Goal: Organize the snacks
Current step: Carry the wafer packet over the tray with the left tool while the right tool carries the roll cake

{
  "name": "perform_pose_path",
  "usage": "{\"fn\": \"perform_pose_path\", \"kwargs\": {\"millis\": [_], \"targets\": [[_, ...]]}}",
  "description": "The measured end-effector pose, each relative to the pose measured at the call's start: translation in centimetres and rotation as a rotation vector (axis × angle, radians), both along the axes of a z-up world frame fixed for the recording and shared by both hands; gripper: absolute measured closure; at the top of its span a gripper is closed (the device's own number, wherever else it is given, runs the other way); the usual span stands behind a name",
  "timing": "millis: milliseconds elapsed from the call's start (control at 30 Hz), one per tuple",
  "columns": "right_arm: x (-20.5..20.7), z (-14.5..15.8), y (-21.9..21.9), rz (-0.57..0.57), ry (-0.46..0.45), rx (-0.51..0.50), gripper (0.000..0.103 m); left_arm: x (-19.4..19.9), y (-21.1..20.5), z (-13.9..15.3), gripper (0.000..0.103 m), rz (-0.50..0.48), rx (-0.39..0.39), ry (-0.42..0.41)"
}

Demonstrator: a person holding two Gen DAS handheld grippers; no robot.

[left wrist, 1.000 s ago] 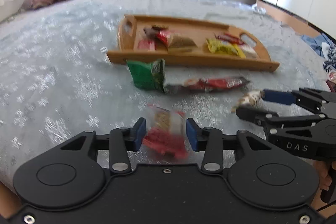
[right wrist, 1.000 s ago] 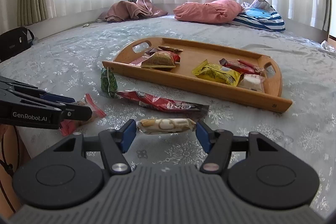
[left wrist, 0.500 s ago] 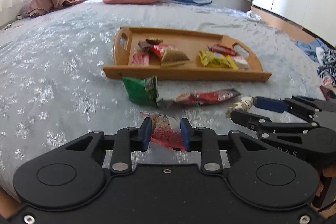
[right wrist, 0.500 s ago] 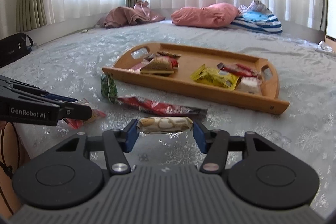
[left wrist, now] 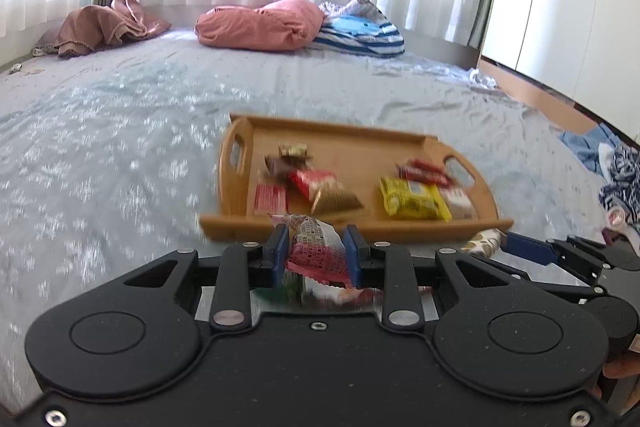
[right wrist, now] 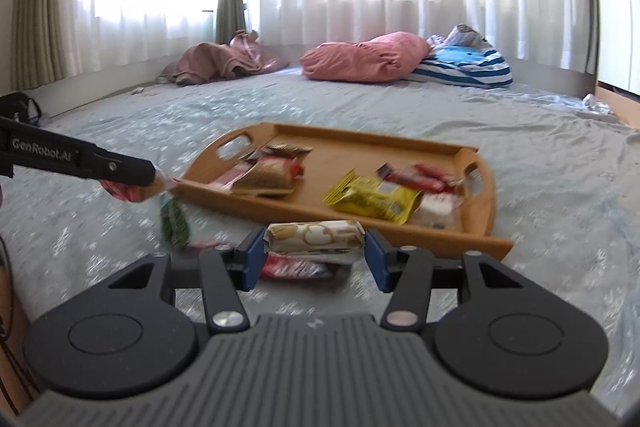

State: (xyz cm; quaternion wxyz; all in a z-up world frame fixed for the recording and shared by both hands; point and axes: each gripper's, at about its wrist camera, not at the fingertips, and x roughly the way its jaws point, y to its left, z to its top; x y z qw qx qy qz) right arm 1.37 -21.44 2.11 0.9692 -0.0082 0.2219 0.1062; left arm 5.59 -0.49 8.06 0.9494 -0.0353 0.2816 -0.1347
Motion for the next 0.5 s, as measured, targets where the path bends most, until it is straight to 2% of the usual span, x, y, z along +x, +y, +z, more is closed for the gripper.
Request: {"fn": "perform_pose_path", "kwargs": {"millis": [267, 500], "targets": [[3.5, 1.1, -1.7, -0.101, -0.006, -0.025, 0.047, 5.2, 0.1, 1.5, 0.075, 0.009, -0.074, -0.02], [6.7, 0.9, -3.5, -0.192, 0.017, -0.043, 0.047, 10.2, 0.1, -0.2, 0.075, 0.032, -0.1, 0.02]]}}
